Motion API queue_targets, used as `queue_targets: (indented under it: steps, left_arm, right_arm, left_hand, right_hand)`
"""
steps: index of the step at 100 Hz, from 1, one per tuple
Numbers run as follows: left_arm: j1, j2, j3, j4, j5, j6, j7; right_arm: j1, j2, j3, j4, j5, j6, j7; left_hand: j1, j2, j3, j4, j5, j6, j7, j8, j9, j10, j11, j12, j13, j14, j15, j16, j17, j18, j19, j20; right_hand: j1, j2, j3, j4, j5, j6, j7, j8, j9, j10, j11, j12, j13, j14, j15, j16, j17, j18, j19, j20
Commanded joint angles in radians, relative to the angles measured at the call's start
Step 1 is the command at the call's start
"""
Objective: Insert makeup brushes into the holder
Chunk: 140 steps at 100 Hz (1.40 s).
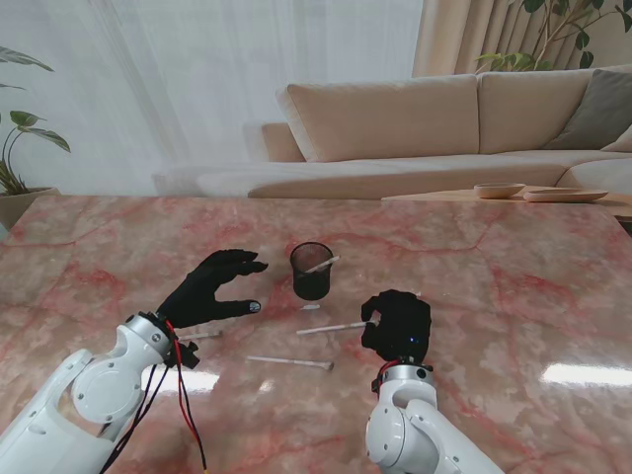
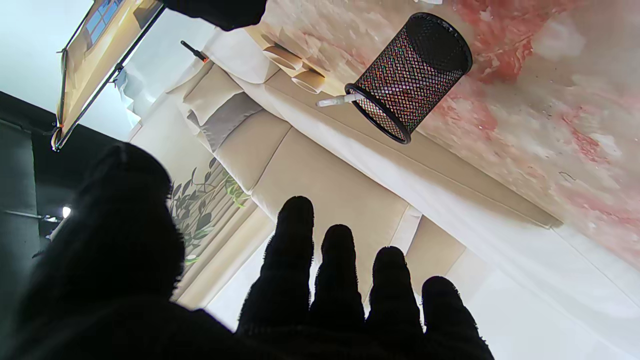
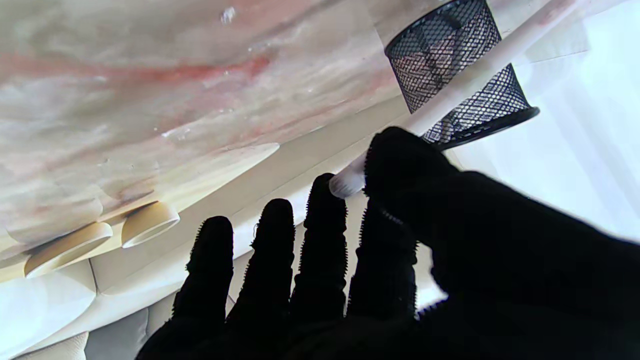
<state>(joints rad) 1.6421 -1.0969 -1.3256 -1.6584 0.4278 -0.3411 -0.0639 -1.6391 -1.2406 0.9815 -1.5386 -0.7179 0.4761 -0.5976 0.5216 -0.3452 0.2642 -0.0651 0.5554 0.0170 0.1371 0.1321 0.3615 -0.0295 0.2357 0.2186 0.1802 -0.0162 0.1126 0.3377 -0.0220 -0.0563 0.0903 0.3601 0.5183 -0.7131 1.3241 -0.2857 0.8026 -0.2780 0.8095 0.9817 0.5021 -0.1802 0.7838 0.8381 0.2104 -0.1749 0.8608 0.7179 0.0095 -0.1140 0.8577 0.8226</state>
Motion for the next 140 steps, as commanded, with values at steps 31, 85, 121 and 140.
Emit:
queue_targets:
  steps: [31,85,121,140]
  left_arm:
    - [-0.015,0.002,0.023,-0.014,0.014,0.025,-0.005]
    - [-0.081,0.017,0.069,-0.057,0.002,0.12,-0.108]
    - [-0.167,0.034,0.114,-0.08,-0.036,0.215,-0.229]
    - [-0.202,0.043,0.143,-0.079,-0.04,0.238,-0.282]
  right_arm:
    - [-0.031,0.033,0.036,-0.074,-0.09,-0.039,0.03]
    - [-0.047,0.083,0.049,-0.171,-0.234,-0.156,0.094]
    - [-0.024,0.11,0.055,-0.229,-0.303,-0.27,0.161]
    - [-0.003,0.117,0.053,-0.246,-0.32,-0.31,0.187]
  left_hand:
    - [-0.023,-0.041,0.091,-0.011,0.033,0.003,0.016,0.009,0.053,0.003,-0.006,0.013,0.025,0.024,0.007,0.043,-0.029,0.045,0.087,0.143]
    - [-0.088,-0.13,0.302,-0.071,0.144,0.041,0.033,0.015,0.164,0.072,0.055,0.165,0.128,0.125,0.137,0.25,-0.038,0.104,0.321,0.331]
    - [-0.13,-0.197,0.512,-0.091,0.25,0.027,0.07,0.029,0.295,0.099,0.13,0.233,0.221,0.161,0.238,0.355,-0.037,0.13,0.536,0.403]
    - [-0.14,-0.222,0.566,-0.1,0.298,0.016,0.09,0.036,0.356,0.104,0.143,0.243,0.278,0.175,0.301,0.403,-0.037,0.138,0.629,0.412]
  right_hand:
    - [0.026,0.023,0.026,0.03,0.079,-0.005,0.144,0.027,0.014,0.0,0.002,0.023,0.012,-0.006,0.012,0.019,-0.004,0.0,0.024,0.012]
    - [0.028,0.03,0.013,0.034,0.08,-0.013,0.133,0.032,0.015,0.006,-0.018,0.02,0.012,-0.001,0.004,0.017,-0.007,0.006,0.012,0.004]
    - [0.025,0.035,0.008,0.036,0.083,-0.023,0.121,0.041,0.015,0.005,-0.03,0.014,0.01,0.003,-0.011,0.01,-0.01,0.007,0.003,-0.001]
    - [0.023,0.036,0.006,0.036,0.085,-0.029,0.116,0.046,0.016,0.001,-0.033,0.013,0.011,0.003,-0.013,0.01,-0.008,0.007,0.002,-0.002]
